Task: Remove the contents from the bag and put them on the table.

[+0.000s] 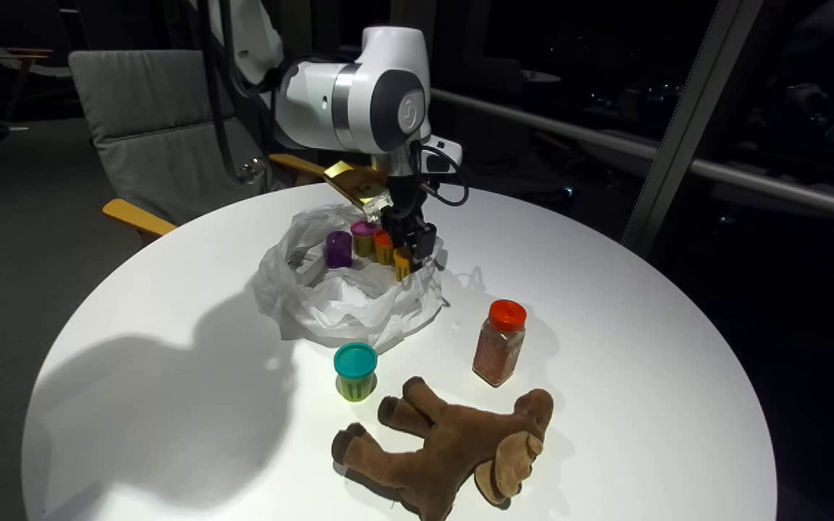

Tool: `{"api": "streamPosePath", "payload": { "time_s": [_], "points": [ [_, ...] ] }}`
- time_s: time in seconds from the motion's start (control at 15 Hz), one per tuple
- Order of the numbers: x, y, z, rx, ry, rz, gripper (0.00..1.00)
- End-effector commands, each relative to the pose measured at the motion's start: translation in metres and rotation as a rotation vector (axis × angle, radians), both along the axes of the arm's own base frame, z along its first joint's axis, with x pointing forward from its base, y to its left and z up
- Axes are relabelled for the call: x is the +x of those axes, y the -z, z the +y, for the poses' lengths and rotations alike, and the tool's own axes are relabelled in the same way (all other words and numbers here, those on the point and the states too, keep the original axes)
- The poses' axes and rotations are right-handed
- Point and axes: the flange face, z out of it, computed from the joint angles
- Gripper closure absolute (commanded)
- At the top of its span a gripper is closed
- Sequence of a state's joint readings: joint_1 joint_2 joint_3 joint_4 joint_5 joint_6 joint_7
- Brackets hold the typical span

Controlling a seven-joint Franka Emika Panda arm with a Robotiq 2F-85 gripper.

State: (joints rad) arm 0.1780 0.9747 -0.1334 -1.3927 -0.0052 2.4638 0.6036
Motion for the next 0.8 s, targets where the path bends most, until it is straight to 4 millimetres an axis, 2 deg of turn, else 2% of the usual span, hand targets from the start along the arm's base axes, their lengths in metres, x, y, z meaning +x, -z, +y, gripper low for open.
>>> {"api": "streamPosePath", "payload": {
  "time_s": [0.0,0.27,0.73],
  "points": [
    [-0.01,-0.024,0.009,-0.015,-0.009,-0.01,0.72],
    [-0.05,-0.053,0.032,-0.074,-0.086,0.012,0.72],
    [-0.139,-0.077,0.082,-0.167,-0.232,0.02,0.72]
  ]
}}
